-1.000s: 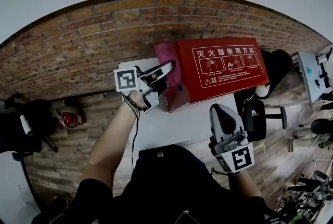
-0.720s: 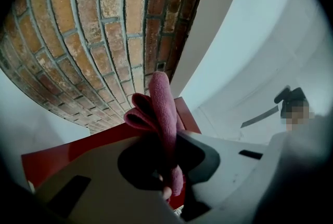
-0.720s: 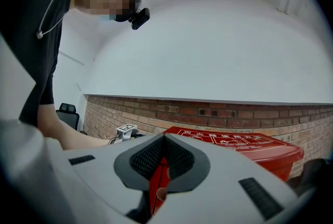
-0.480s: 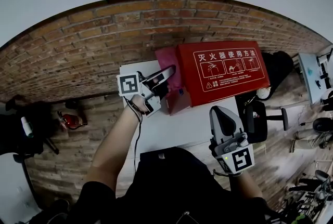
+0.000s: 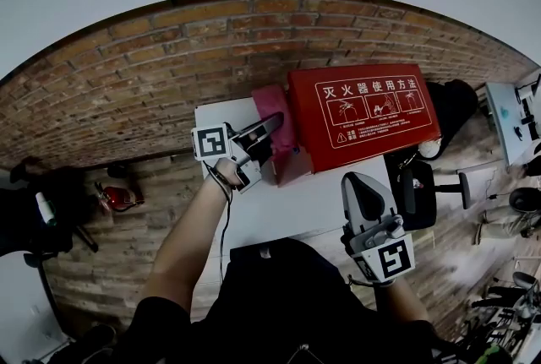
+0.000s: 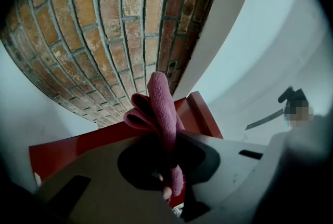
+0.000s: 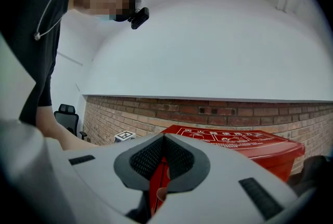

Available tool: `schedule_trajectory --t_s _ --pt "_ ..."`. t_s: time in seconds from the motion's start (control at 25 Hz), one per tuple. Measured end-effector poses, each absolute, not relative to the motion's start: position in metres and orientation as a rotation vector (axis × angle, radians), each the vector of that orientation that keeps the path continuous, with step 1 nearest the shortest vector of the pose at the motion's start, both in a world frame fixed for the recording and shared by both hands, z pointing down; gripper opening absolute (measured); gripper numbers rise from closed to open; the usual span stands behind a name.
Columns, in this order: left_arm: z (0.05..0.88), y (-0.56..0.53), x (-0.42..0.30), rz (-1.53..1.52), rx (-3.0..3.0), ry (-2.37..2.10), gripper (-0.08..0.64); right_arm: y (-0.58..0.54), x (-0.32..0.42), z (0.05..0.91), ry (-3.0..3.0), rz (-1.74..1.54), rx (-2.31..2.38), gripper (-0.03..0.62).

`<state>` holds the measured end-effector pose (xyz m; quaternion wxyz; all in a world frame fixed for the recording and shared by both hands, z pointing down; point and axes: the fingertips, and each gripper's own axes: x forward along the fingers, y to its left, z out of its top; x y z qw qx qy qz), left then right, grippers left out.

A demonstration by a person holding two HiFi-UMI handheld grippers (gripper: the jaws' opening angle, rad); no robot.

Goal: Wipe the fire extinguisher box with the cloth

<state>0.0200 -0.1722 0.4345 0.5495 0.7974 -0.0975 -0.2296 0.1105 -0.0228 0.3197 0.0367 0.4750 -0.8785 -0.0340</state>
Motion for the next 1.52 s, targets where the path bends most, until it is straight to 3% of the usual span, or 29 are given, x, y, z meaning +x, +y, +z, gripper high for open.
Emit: schedule_trajectory --t_s 1.52 --pt "0.519 -0.169 0.020 -0.457 1.806 -0.264 0.092 -0.020 0.109 0.326 -2.668 -0.085 1.466 0.020"
